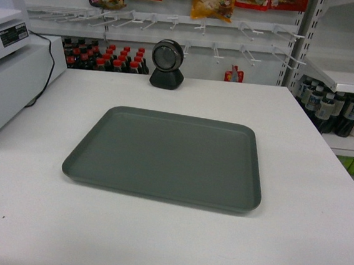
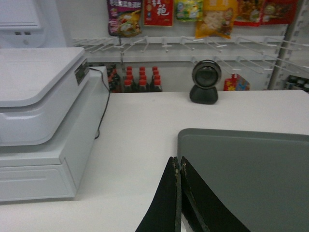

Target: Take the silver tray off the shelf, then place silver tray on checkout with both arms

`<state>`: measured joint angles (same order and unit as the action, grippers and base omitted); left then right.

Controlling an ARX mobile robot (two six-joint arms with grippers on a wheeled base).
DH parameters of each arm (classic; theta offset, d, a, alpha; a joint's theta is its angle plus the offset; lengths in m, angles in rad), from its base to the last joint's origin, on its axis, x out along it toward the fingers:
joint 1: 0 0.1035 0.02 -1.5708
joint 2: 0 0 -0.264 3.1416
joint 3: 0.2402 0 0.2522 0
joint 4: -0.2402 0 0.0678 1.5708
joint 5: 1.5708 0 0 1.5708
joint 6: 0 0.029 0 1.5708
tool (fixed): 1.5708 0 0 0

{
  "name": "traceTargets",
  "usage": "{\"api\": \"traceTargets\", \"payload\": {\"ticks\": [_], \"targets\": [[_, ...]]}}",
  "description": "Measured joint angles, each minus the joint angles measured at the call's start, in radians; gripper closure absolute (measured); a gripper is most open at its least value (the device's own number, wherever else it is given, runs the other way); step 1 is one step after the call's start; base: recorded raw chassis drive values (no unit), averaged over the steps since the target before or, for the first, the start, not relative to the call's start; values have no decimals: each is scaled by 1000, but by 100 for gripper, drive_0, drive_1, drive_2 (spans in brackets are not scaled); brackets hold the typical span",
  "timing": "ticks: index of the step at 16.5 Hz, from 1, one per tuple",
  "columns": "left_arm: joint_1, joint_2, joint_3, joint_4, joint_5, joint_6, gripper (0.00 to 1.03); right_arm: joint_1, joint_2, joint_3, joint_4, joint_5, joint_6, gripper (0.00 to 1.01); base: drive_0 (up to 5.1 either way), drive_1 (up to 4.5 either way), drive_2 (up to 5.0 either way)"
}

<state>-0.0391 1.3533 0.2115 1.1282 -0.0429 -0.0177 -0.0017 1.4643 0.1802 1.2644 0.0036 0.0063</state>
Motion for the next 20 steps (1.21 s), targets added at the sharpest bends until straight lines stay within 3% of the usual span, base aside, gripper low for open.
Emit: {"api": "traceTargets", "payload": {"ticks": [1, 2, 6, 20], "targets": [[34, -62, -37, -27, 35, 0, 102, 1, -76, -39, -41, 0, 0, 99, 0, 0, 0], [36, -101, -58, -47, 36, 0, 102, 1, -116, -58, -64, 0, 0, 99, 0, 0, 0], [37, -303, -134, -173, 40, 0, 102, 1, -423, -100, -305, -3, 0, 99, 0, 0, 0], [37, -871, -200, -653, 42, 0, 102, 2, -982, -168, -787, -3, 0, 99, 0, 0, 0]]}}
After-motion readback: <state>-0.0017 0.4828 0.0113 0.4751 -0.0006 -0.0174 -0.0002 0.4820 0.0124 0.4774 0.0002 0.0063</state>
